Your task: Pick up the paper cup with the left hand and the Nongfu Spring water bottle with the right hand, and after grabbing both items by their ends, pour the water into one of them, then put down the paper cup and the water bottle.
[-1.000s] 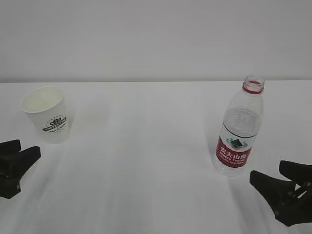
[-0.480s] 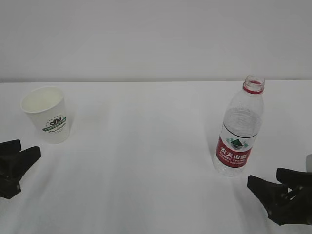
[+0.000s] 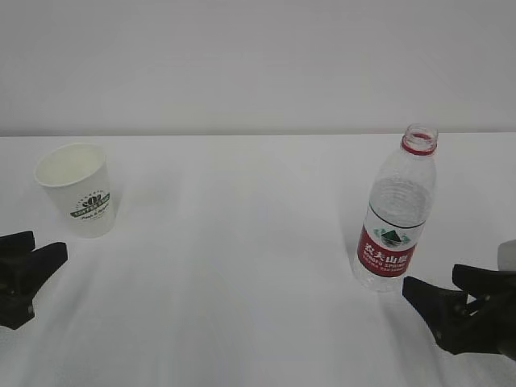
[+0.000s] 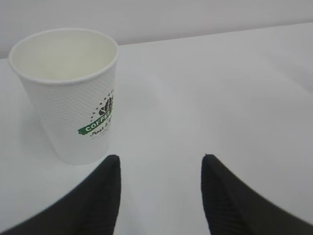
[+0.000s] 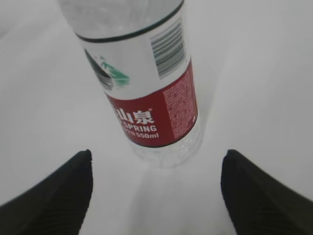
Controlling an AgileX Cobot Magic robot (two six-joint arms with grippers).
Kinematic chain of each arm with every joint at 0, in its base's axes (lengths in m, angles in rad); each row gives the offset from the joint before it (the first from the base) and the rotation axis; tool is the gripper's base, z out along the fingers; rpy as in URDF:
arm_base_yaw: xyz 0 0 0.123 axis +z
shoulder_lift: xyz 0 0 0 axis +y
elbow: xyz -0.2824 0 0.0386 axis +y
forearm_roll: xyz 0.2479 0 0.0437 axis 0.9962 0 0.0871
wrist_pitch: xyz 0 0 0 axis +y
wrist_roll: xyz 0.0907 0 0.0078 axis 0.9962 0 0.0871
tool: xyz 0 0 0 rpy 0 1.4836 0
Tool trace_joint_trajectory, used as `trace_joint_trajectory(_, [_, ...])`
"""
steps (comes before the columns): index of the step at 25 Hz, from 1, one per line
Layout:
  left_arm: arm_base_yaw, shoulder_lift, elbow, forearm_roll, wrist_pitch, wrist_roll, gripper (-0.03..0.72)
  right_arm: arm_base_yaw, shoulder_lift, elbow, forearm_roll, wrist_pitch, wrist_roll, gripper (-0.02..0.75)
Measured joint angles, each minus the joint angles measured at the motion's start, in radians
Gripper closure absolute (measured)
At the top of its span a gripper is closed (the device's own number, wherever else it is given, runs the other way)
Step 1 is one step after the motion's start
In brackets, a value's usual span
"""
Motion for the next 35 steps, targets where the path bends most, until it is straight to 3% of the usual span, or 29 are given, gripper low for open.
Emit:
trace_joint_trajectory(6, [0.0, 0.0, 0.0, 0.0, 0.0, 0.0, 0.298, 0.0, 0.066, -0.052, 0.0, -0.002, 0.0, 0.07])
trace_joint_trajectory(35, [0.0, 0.0, 0.0, 0.0, 0.0, -0.002, 0.3, 0.0, 0.085, -0.184, -0.081, -0.002, 0.0, 0.066])
